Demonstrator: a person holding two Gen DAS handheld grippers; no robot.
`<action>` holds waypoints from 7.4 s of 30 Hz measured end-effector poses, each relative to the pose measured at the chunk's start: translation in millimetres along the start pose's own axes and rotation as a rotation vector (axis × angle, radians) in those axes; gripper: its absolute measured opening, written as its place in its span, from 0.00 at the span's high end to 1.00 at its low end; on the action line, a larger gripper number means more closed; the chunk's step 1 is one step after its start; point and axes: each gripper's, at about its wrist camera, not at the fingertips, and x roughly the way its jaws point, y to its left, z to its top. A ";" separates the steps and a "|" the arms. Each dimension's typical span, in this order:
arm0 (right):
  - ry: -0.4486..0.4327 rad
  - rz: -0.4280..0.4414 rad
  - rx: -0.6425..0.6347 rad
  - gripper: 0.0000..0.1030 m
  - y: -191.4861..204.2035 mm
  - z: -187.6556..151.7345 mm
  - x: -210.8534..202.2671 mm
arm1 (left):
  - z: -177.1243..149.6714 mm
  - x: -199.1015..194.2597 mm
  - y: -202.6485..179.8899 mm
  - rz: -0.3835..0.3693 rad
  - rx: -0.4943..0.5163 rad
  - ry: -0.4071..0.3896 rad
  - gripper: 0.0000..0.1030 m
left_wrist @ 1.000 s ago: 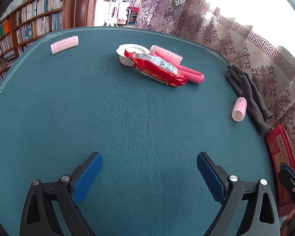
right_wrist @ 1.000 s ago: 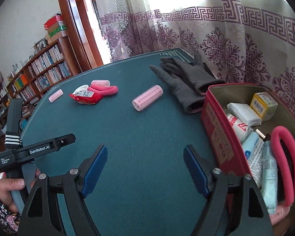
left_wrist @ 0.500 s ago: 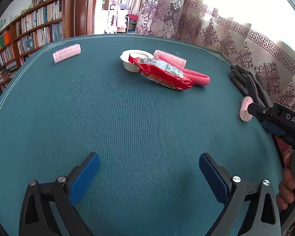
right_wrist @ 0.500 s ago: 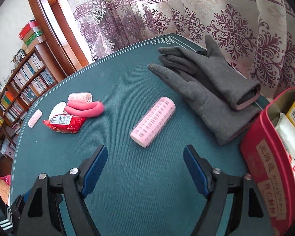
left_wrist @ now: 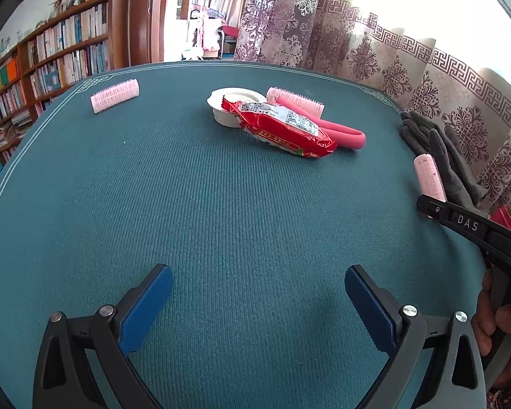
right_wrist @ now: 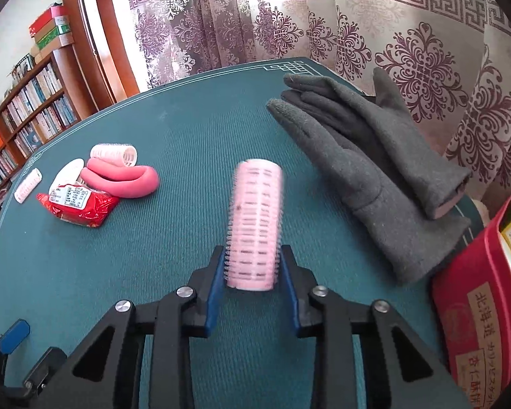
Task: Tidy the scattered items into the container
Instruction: 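Grasp the red snack packet with the left gripper while the right gripper holds the curler, then carry the red packet and pink curler over the red tin and release both, then move both open grippers back over the table toward the remaining items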
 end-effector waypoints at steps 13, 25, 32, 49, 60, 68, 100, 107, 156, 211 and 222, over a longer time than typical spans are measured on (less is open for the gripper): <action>-0.038 0.062 0.042 0.67 -11.1 -15.5 -12.6 | 57.9 33.3 -7.7 0.019 -0.064 0.015 0.01; -0.038 0.082 0.030 0.55 -6.1 -15.2 -13.1 | 104.9 71.8 -51.4 0.189 0.134 -0.060 0.01; -0.038 0.078 0.025 0.54 -4.8 -15.3 -12.8 | 110.0 88.7 -23.3 0.108 0.029 -0.003 0.03; -0.042 0.096 0.041 0.54 -8.4 -16.2 -15.3 | 38.9 9.3 28.0 0.033 -0.086 -0.029 0.12; -0.053 0.146 0.124 0.70 -20.3 -15.8 -14.5 | 12.2 -3.4 23.2 0.001 -0.086 -0.028 0.12; -0.063 0.076 0.122 0.34 -16.4 -0.4 -10.0 | 12.2 -3.8 23.1 -0.024 -0.079 -0.034 0.12; -0.186 -0.055 0.140 0.69 -100.5 -61.8 -161.3 | -0.2 -20.2 -18.6 -0.082 0.014 -0.026 0.12; -0.109 -0.148 0.268 0.69 -177.0 -83.9 -167.1 | -7.4 -24.8 -43.0 -0.104 0.055 -0.006 0.12; -0.311 -0.163 0.141 0.34 -197.3 -117.0 -210.2 | 8.2 -63.5 -328.5 -0.374 0.521 -0.026 0.08; -0.324 -0.089 0.112 0.23 -146.7 -103.7 -207.4 | 15.9 -43.9 -202.1 -0.158 0.331 -0.049 0.01; -0.280 -0.012 0.014 0.22 -83.8 -93.2 -187.6 | 21.3 -39.9 -108.4 -0.026 0.201 -0.064 0.01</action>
